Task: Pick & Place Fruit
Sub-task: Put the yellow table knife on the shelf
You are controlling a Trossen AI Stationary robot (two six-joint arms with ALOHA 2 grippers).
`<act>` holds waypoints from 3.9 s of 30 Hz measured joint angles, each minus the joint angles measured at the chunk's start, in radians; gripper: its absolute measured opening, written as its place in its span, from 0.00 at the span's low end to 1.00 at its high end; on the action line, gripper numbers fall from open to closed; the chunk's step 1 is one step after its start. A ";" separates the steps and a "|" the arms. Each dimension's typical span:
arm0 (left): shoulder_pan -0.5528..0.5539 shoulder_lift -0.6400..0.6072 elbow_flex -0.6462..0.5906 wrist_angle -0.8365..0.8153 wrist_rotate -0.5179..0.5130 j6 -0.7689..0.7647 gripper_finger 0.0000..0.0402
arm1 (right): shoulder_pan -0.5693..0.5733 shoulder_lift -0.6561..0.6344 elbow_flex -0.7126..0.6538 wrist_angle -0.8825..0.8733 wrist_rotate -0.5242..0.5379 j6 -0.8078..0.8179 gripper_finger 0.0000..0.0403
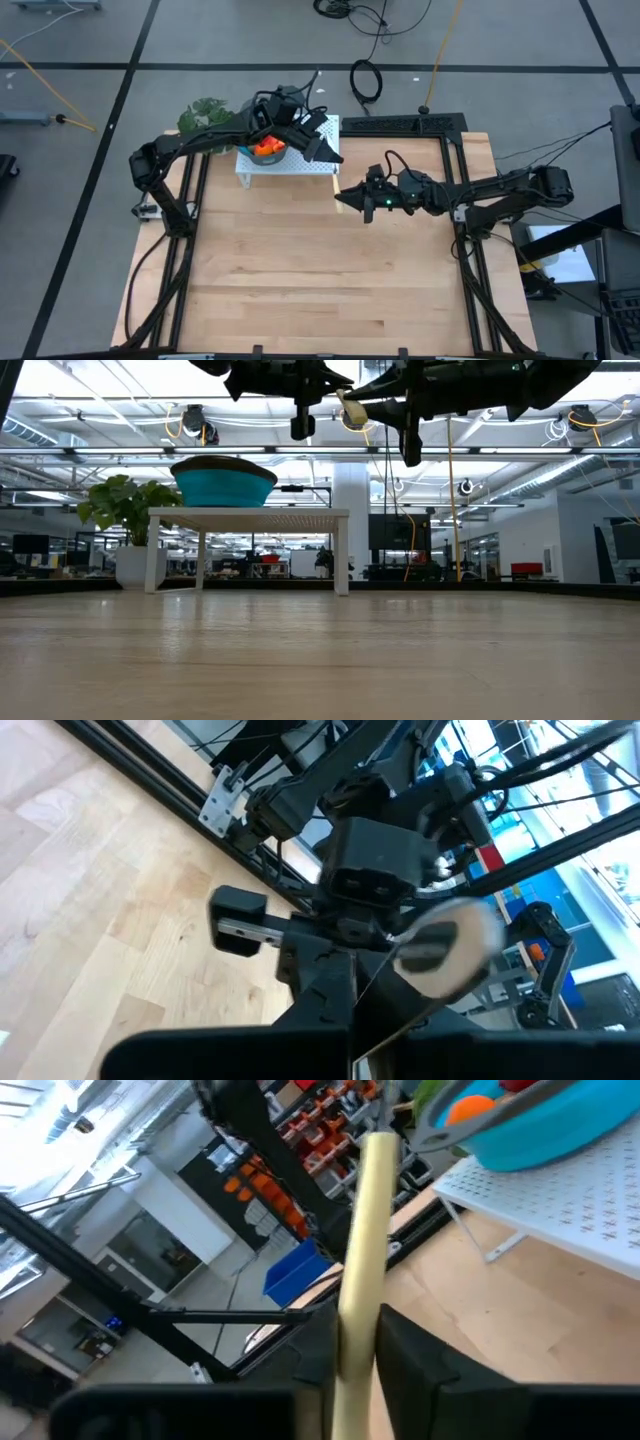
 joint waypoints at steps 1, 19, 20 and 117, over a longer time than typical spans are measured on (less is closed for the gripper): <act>0.000 0.000 0.000 0.002 0.000 0.001 0.00 | 0.000 0.000 -0.001 -0.003 -0.001 0.001 0.09; 0.012 0.000 0.000 0.041 -0.029 0.083 0.08 | 0.000 0.000 -0.001 0.004 0.054 0.050 0.08; 0.015 0.000 0.000 0.041 -0.029 0.093 0.10 | 0.000 0.000 -0.001 0.004 0.055 0.055 0.08; -0.041 -0.638 -0.499 0.069 -0.395 0.558 0.23 | -0.329 0.361 0.311 -0.283 -0.001 0.455 0.12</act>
